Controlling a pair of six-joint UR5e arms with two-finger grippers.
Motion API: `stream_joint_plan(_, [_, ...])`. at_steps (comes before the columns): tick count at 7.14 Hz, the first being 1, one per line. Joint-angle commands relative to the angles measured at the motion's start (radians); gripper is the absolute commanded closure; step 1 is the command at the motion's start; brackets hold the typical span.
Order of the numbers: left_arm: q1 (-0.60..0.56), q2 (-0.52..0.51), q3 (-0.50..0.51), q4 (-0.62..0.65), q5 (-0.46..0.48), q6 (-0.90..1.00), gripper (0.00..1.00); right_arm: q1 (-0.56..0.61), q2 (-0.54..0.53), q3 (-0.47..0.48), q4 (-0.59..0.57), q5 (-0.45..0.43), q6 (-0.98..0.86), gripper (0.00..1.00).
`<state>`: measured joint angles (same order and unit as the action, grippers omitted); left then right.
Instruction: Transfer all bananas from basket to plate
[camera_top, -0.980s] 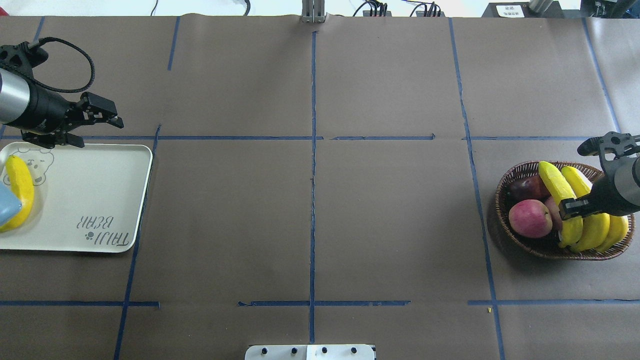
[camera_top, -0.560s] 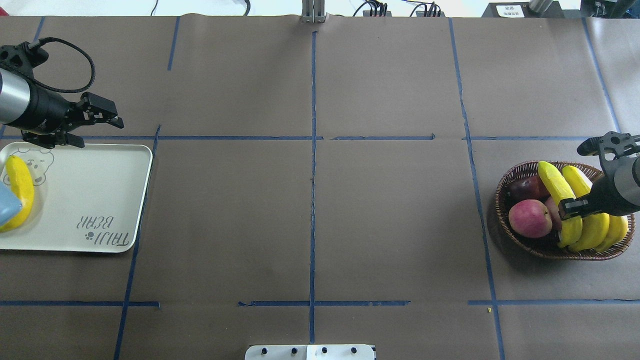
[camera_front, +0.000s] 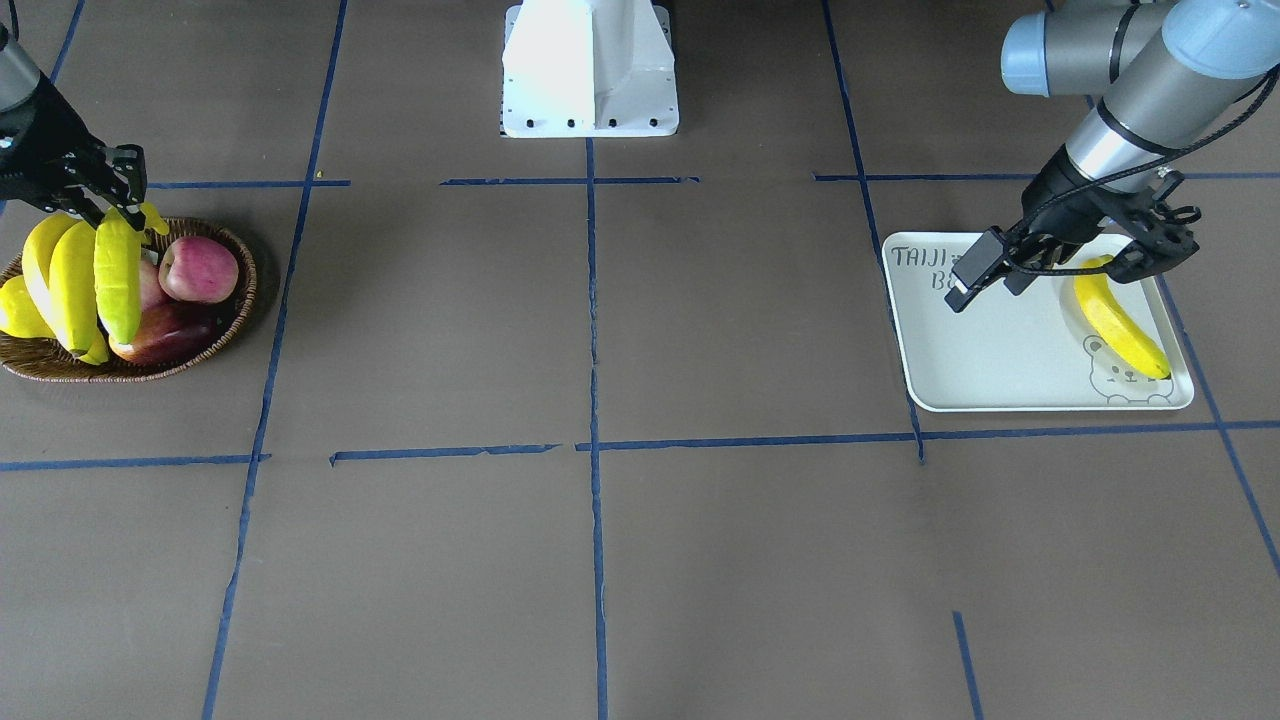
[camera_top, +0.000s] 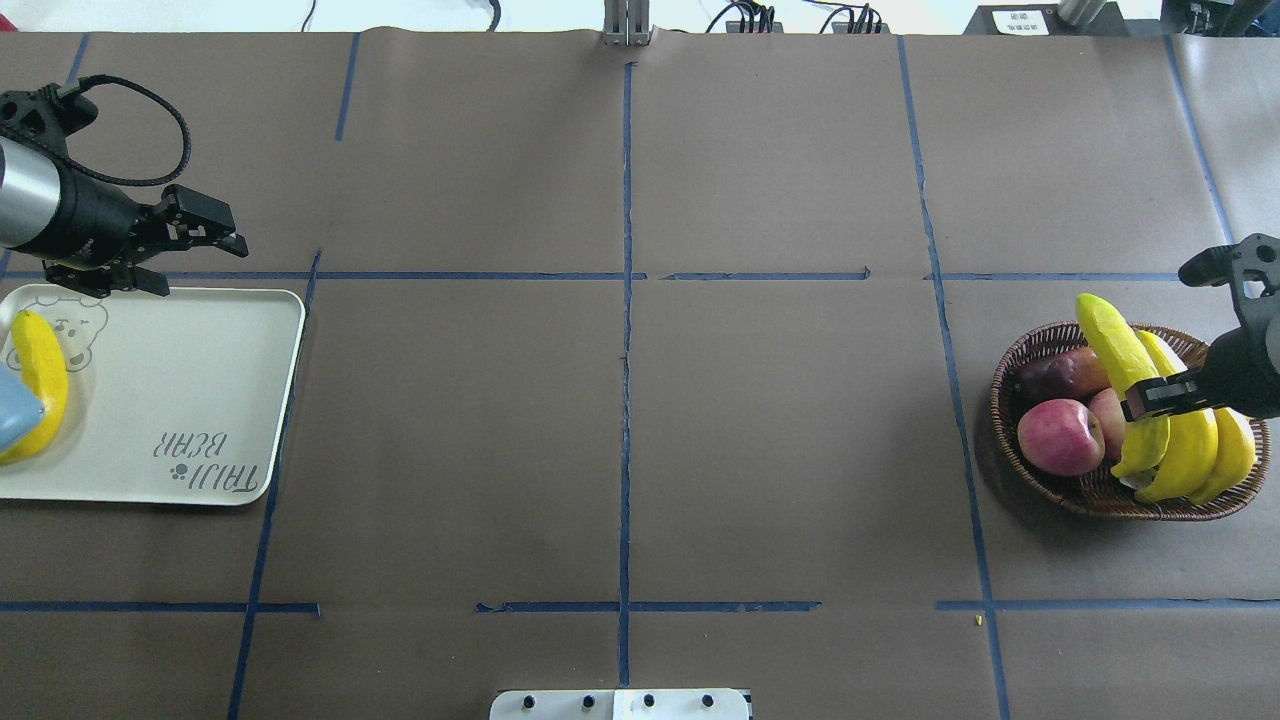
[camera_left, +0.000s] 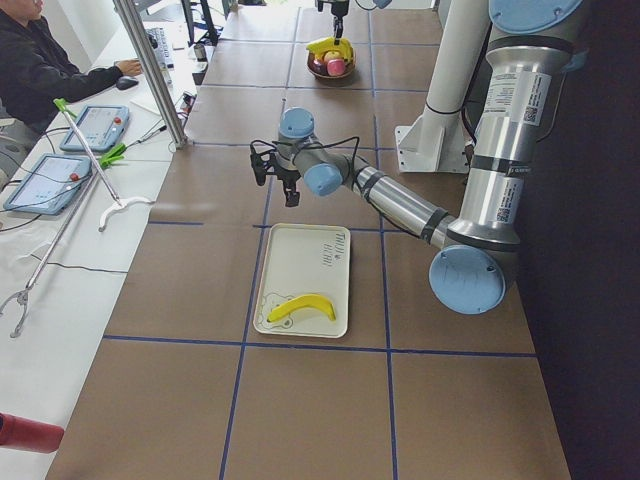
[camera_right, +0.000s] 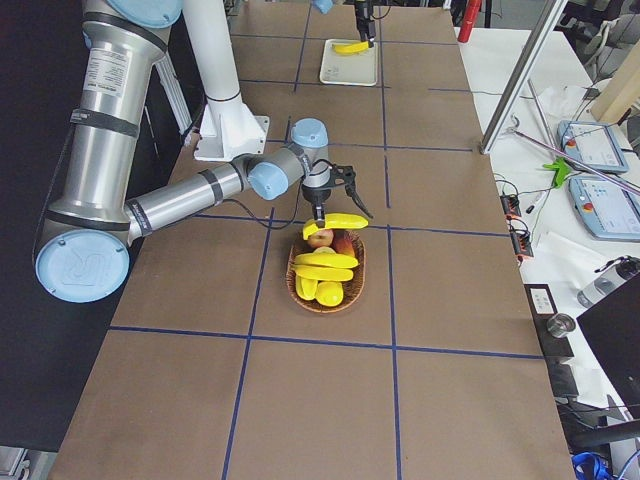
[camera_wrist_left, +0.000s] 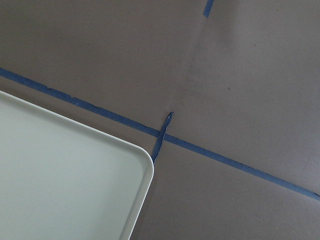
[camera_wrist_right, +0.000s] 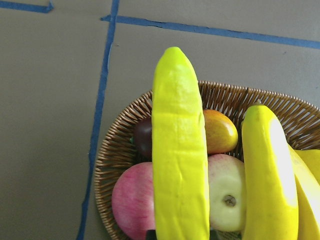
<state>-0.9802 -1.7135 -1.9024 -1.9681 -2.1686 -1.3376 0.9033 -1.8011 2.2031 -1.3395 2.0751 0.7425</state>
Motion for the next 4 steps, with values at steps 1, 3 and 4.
stream_joint_plan(1, [0.015,-0.011,-0.003,-0.002,0.007,-0.003,0.01,0.008,0.096,0.046,-0.001,0.046,0.014,0.98])
stream_joint_plan(3, [0.044,-0.082,-0.003,-0.003,0.009,-0.087,0.01,-0.006,0.352,-0.047,0.009,0.147,0.240,0.97])
stream_joint_plan(4, [0.069,-0.144,0.000,-0.009,0.007,-0.171,0.01,-0.076,0.503,-0.068,0.011,0.136,0.458,0.97])
